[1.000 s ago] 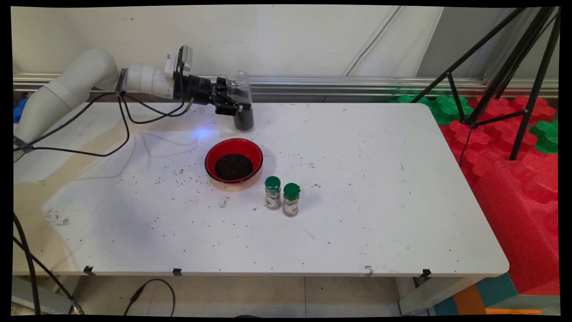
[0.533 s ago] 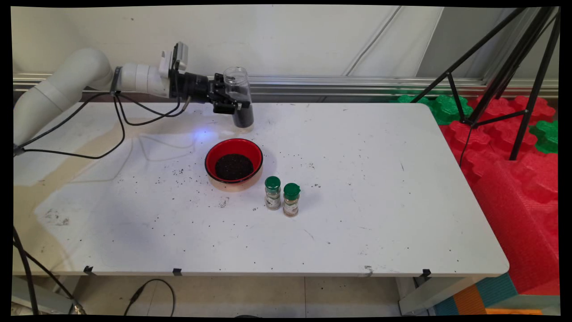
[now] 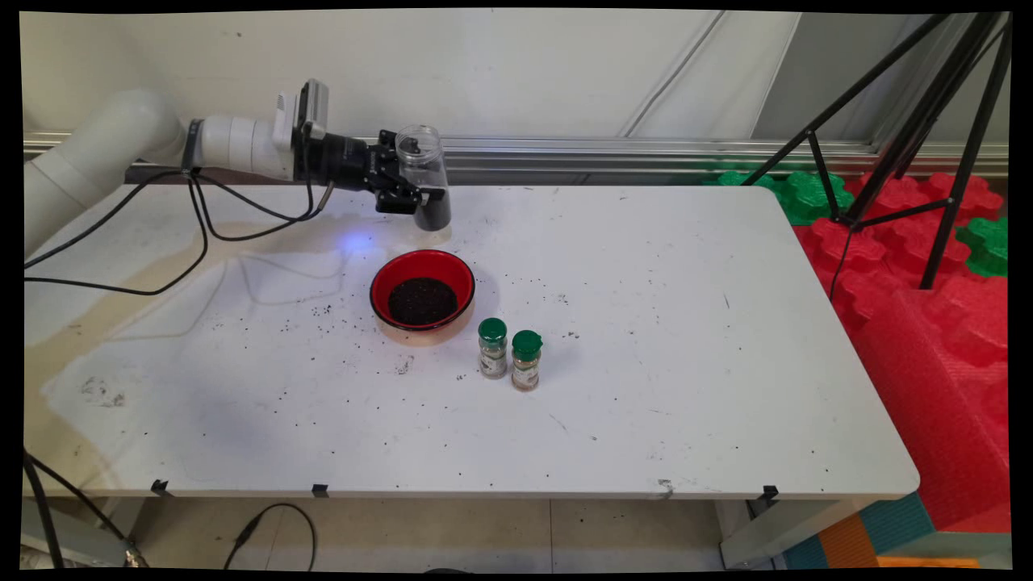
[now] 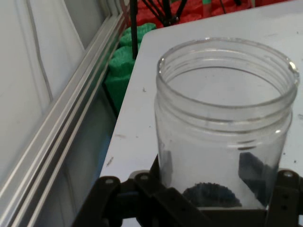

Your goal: Pour the black seasoning powder in the red bowl

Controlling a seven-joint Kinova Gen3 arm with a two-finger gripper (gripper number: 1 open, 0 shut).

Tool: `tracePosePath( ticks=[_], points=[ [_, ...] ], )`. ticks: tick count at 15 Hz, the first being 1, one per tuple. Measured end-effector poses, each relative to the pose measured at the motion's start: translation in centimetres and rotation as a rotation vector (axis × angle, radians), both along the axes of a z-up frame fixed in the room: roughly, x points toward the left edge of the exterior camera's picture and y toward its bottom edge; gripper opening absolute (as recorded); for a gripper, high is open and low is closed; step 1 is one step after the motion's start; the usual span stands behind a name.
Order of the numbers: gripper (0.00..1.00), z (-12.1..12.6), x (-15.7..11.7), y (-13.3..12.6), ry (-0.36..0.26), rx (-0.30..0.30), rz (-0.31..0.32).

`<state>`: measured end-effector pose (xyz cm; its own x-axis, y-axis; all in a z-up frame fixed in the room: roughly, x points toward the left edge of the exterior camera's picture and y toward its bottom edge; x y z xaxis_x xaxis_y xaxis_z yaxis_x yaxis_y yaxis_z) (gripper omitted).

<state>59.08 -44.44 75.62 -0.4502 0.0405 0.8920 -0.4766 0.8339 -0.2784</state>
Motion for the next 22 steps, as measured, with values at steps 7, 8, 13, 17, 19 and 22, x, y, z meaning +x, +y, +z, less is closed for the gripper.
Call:
tracePosePath(
  ticks=[7, 8, 13, 17, 19, 22],
  points=[
    [0.00, 0.5, -0.6, 1.9, -0.122, -0.131, -0.038],
    [0.00, 0.6, -0.7, 2.1, -0.141, -0.151, -0.044],
    [0.00, 0.7, -0.8, 2.8, -0.231, -0.245, -0.073],
    [0.00, 0.6, -0.9, 3.3, -0.304, -0.317, -0.100],
    [0.00, 0.6, -1.0, 3.6, -0.344, -0.356, -0.120],
    [0.00, 0.5, -1.1, 4.0, -0.399, -0.413, -0.153]
  ],
)
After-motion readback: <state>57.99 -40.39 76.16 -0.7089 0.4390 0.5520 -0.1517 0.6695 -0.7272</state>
